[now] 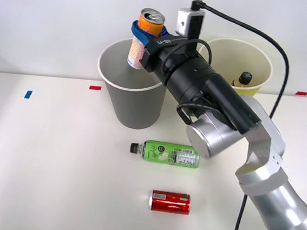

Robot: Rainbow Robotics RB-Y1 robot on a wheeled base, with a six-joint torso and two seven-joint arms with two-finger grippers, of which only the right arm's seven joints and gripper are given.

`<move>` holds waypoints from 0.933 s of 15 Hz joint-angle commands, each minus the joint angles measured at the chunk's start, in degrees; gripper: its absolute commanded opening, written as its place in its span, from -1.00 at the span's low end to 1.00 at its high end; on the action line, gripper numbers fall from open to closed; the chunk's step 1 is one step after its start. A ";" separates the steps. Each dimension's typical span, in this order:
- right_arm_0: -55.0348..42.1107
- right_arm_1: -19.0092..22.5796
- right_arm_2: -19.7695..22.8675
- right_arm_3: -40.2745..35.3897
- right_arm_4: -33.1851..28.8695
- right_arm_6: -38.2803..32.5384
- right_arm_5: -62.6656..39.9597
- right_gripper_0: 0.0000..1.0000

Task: Put cans in the gray bin, plastic bottles in the light green bin

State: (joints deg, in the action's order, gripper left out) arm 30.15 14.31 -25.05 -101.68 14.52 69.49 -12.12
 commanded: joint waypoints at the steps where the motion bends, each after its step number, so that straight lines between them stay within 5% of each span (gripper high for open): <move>1: 7.29 -2.01 -1.05 9.40 0.25 -1.11 0.70 -1.00; 6: 12.74 -4.29 -1.05 22.32 0.25 -1.55 9.05 -0.99; 8: 12.74 -4.12 -1.05 22.32 0.34 -1.64 9.58 -0.41; 11: 12.82 -3.94 -1.05 22.32 0.43 -1.64 9.66 0.75; 14: 12.82 -3.59 -1.23 22.14 -0.19 -1.11 9.75 0.94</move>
State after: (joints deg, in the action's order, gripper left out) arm 42.96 10.64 -26.20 -79.38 14.70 68.15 -2.41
